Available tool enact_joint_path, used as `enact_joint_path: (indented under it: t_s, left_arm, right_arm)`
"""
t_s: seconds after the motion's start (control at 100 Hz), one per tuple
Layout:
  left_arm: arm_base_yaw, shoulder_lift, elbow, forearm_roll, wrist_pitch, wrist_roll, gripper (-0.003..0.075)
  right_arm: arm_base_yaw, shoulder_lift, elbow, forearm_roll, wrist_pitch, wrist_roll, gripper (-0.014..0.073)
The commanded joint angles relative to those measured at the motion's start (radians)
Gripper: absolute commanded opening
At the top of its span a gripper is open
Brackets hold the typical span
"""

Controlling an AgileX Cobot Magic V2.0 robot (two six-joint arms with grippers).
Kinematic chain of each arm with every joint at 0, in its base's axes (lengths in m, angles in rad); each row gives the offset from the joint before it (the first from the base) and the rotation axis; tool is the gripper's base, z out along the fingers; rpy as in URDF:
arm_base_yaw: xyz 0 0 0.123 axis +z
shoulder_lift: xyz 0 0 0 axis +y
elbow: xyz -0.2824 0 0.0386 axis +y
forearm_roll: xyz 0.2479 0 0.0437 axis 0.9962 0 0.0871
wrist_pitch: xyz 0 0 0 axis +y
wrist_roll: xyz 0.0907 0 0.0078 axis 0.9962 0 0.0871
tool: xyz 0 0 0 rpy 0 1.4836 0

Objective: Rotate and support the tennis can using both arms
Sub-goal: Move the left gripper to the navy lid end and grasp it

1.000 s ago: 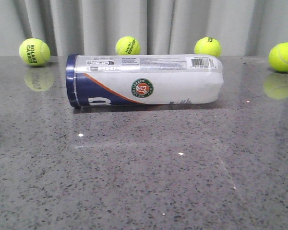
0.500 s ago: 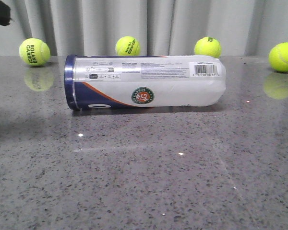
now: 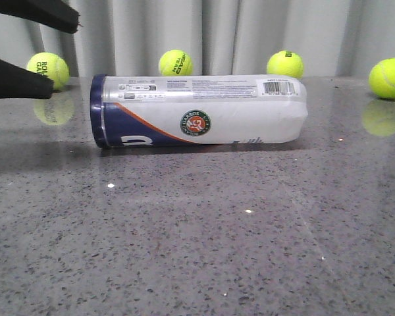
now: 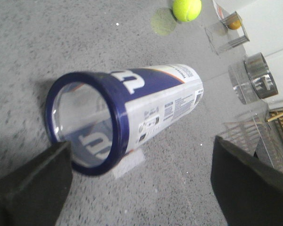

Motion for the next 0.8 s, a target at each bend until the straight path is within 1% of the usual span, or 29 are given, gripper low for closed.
enact_joint_path:
  t_s: [0.0, 0.23, 0.5, 0.79]
  left_arm:
    - [-0.036, 0.024, -0.076, -0.064, 0.056, 0.008, 0.0564]
    - [-0.113, 0.14, -0.179, -0.061, 0.103, 0.005, 0.0564]
    - [-0.14, 0.262, -0.251, -0.121, 0.22, -0.002, 0.0564]
    - [-0.174, 0.3, -0.267, -0.149, 0.215, -0.002, 0.0563]
  right_arm:
    - [-0.003, 0.008, -0.026, -0.016, -0.077, -0.003, -0.0009]
    - [-0.003, 0.008, -0.026, -0.016, -0.077, -0.003, -0.0009]
    - [-0.003, 0.008, -0.026, -0.016, -0.077, -0.003, -0.0009]
    - [-0.003, 0.008, -0.026, -0.016, -0.076, -0.003, -0.0009]
